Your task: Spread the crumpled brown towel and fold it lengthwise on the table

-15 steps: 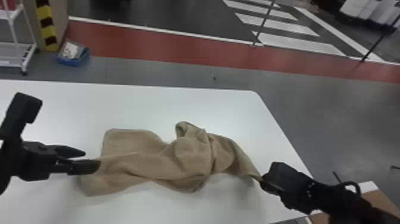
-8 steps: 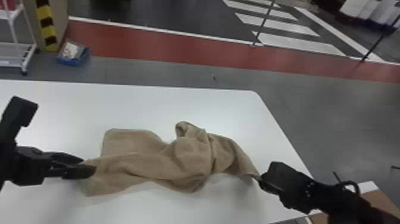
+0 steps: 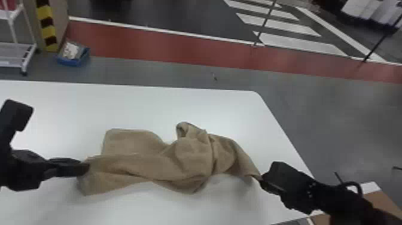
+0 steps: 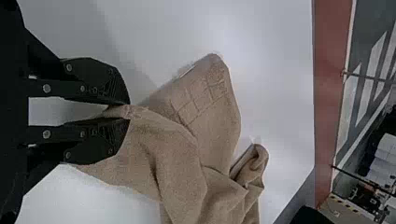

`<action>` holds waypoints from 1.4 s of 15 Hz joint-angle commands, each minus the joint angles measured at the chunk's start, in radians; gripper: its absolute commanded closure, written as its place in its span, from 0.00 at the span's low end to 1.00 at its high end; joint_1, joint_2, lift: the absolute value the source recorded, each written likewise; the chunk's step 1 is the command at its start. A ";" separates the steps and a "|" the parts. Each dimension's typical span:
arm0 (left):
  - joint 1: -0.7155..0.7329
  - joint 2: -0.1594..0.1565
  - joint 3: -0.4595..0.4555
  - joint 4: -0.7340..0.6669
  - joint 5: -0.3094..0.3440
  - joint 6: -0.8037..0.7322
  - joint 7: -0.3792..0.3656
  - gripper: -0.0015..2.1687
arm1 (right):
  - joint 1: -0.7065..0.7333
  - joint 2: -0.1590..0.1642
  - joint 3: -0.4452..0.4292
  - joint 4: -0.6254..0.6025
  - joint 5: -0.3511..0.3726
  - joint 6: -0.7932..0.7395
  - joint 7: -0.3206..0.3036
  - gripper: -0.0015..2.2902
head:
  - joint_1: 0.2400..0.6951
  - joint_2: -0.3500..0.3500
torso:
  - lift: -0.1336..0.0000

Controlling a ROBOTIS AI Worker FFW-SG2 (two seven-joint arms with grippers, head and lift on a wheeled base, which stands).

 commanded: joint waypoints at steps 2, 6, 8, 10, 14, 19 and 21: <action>0.080 -0.001 0.080 -0.132 0.024 -0.041 0.024 0.63 | 0.013 0.001 -0.009 -0.026 -0.003 -0.002 0.000 0.65 | 1.00 0.02 | 0.08; 0.166 0.001 0.251 -0.319 0.114 -0.038 0.006 0.63 | 0.028 0.001 -0.076 -0.120 -0.090 -0.020 -0.001 0.65 | 1.00 0.05 | 0.08; 0.217 0.001 0.341 -0.405 0.172 -0.035 0.004 0.63 | 0.028 0.001 -0.133 -0.189 -0.238 -0.020 0.000 0.65 | 1.00 0.08 | 0.08; 0.246 -0.002 0.433 -0.463 0.255 -0.032 0.004 0.63 | 0.007 0.006 -0.197 -0.239 -0.393 0.004 0.003 0.65 | 1.00 0.13 | 0.08; 0.277 -0.011 0.587 -0.503 0.361 -0.029 0.018 0.63 | -0.058 -0.002 -0.246 -0.258 -0.485 0.035 0.008 0.65 | 1.00 0.22 | 0.08; 0.261 -0.002 0.665 -0.484 0.387 -0.020 0.068 0.63 | -0.078 -0.048 -0.289 -0.252 -0.482 0.059 0.000 0.65 | 1.00 0.29 | 0.08; 0.203 0.027 0.669 -0.449 0.370 0.060 0.072 0.63 | -0.114 -0.072 -0.309 -0.249 -0.491 0.145 -0.020 0.65 | 1.00 0.31 | 0.08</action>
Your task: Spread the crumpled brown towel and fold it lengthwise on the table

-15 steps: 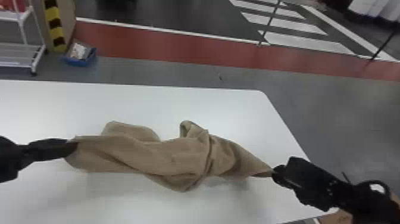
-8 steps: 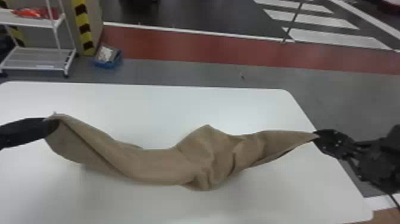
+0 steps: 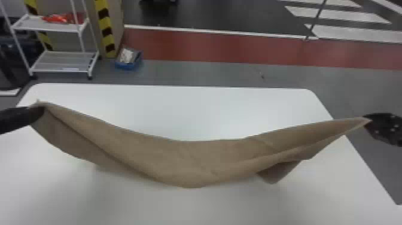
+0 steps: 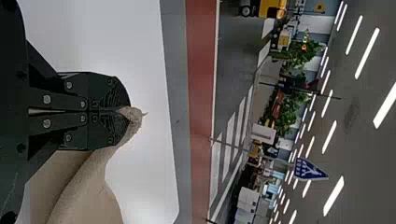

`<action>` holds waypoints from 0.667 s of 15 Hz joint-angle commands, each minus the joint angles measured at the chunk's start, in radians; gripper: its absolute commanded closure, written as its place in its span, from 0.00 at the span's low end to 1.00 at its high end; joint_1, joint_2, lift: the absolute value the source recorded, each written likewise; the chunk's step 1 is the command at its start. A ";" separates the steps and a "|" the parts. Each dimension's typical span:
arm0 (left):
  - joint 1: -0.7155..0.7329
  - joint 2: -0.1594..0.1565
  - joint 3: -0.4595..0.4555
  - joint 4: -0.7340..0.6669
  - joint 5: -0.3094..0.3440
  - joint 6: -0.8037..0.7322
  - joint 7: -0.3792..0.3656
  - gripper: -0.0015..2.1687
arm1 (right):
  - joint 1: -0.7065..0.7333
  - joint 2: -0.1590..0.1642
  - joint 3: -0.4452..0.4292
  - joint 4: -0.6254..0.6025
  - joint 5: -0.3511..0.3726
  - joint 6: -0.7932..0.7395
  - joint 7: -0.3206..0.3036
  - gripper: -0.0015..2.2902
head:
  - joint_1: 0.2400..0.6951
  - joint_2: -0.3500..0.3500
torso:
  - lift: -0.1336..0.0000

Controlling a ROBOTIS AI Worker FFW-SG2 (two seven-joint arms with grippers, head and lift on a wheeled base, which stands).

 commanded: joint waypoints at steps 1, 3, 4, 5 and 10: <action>-0.066 0.037 0.008 0.040 -0.013 0.091 0.000 0.63 | -0.032 -0.032 -0.032 0.001 -0.030 0.081 -0.021 0.65 | 1.00 0.30 | 0.08; -0.092 0.042 0.035 0.037 -0.009 0.152 -0.001 0.63 | -0.040 -0.039 -0.058 -0.005 -0.057 0.109 -0.035 0.65 | 1.00 0.29 | 0.08; -0.099 0.042 0.061 0.030 0.001 0.180 -0.014 0.63 | -0.040 -0.037 -0.076 -0.017 -0.080 0.124 -0.033 0.65 | 1.00 0.29 | 0.08; -0.101 0.044 0.086 0.020 0.007 0.207 -0.034 0.63 | -0.031 -0.029 -0.086 -0.026 -0.084 0.121 -0.033 0.65 | 1.00 0.29 | 0.08; -0.092 0.090 0.225 -0.075 0.007 0.250 -0.216 0.63 | 0.012 0.015 -0.242 -0.097 -0.214 0.090 0.024 0.65 | 0.99 0.30 | 0.08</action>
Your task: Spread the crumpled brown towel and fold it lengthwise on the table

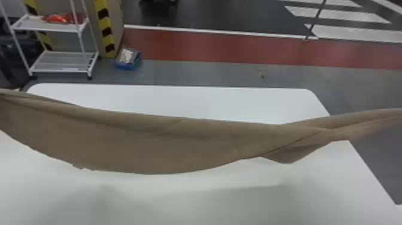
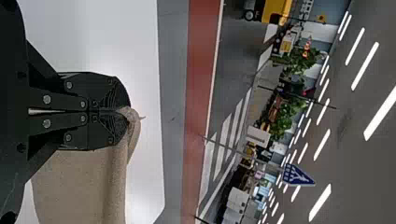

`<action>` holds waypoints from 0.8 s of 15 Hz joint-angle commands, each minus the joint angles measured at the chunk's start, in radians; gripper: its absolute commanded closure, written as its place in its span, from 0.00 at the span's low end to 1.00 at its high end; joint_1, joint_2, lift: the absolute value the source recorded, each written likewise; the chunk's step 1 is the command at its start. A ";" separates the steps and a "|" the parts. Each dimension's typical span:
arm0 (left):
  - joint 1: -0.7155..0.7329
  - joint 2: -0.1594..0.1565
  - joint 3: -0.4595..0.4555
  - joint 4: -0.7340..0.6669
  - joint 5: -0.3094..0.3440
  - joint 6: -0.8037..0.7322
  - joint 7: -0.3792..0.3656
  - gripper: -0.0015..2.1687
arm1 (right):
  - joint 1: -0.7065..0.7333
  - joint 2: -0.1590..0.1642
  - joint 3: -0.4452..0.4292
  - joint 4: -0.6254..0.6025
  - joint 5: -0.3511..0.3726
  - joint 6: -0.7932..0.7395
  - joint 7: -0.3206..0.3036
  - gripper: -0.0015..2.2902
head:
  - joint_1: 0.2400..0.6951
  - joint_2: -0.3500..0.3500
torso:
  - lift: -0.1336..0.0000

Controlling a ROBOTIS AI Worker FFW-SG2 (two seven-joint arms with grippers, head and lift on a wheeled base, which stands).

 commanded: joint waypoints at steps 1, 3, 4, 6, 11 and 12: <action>-0.002 0.036 0.041 -0.035 -0.002 0.043 -0.036 0.63 | 0.008 0.005 -0.053 -0.021 -0.047 -0.004 0.013 0.65 | 0.98 0.30 | 0.08; -0.029 0.073 -0.026 -0.034 -0.036 0.110 -0.036 0.63 | -0.003 0.002 -0.028 -0.016 -0.024 0.018 0.001 0.65 | 0.97 0.30 | 0.08; -0.054 0.088 -0.117 -0.018 -0.085 0.150 -0.037 0.63 | -0.001 0.003 0.002 -0.001 -0.006 0.018 0.001 0.65 | 0.96 0.31 | 0.08; -0.140 0.081 -0.394 0.117 -0.264 0.150 -0.037 0.63 | -0.006 0.003 0.133 0.074 0.108 0.018 -0.008 0.64 | 0.97 0.27 | 0.08; -0.261 -0.033 -0.735 0.448 -0.427 0.009 0.151 0.63 | -0.032 0.000 0.297 0.223 0.279 0.018 -0.011 0.64 | 1.00 0.18 | 0.08; -0.295 -0.048 -0.767 0.497 -0.429 0.006 0.199 0.63 | -0.037 -0.001 0.298 0.243 0.292 0.024 -0.013 0.64 | 1.00 0.17 | 0.08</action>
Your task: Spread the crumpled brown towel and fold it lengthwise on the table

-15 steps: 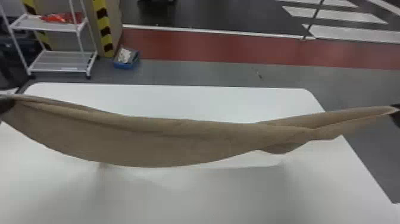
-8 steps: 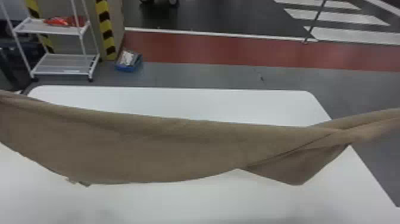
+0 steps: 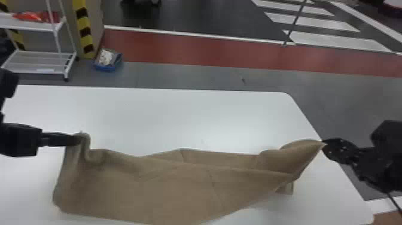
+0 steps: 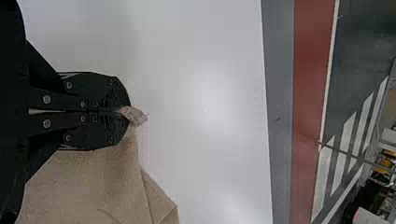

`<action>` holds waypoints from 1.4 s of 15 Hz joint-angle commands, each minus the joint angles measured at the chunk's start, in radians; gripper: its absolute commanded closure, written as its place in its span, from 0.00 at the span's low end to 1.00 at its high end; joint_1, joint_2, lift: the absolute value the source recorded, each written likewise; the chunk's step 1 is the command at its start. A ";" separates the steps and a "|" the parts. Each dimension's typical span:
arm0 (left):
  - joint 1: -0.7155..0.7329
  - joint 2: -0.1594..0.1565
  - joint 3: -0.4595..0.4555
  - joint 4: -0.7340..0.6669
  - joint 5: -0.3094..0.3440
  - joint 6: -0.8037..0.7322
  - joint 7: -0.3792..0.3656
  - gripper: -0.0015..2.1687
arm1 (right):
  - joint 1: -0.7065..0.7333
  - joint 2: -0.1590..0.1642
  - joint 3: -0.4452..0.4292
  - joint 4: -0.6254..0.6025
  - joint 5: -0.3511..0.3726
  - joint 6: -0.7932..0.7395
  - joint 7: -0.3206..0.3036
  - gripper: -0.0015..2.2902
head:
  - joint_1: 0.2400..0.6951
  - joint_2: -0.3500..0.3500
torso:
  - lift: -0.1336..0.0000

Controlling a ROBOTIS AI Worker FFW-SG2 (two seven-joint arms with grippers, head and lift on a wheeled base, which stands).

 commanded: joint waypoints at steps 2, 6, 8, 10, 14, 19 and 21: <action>-0.064 -0.047 -0.087 0.119 -0.009 -0.021 0.126 0.29 | 0.004 0.002 0.010 0.041 0.027 0.004 0.001 0.64 | 1.00 0.14 | 0.08; 0.053 -0.050 -0.006 -0.027 0.040 -0.021 0.179 0.00 | 0.001 0.000 0.010 0.052 0.037 0.004 -0.001 0.64 | 1.00 0.11 | 0.08; 0.144 -0.038 0.094 -0.156 0.072 -0.018 0.182 0.00 | 0.007 0.006 0.012 0.052 0.037 -0.002 -0.001 0.64 | 1.00 0.12 | 0.08; 0.237 -0.018 0.202 -0.232 0.109 -0.015 0.155 0.01 | 0.010 0.017 0.015 0.049 0.040 -0.014 -0.001 0.64 | 1.00 0.14 | 0.08; 0.358 -0.007 0.320 -0.252 0.189 -0.015 0.129 0.01 | 0.019 0.037 0.044 0.049 0.065 -0.026 -0.001 0.64 | 1.00 0.24 | 0.08; 0.447 -0.021 0.301 -0.188 0.206 -0.230 0.135 0.04 | 0.036 0.072 0.052 0.046 0.088 -0.082 -0.015 0.64 | 1.00 0.29 | 0.08; 0.452 -0.022 0.277 -0.143 0.206 -0.334 0.147 0.04 | 0.047 0.088 0.052 0.038 0.094 -0.088 -0.019 0.64 | 1.00 0.28 | 0.08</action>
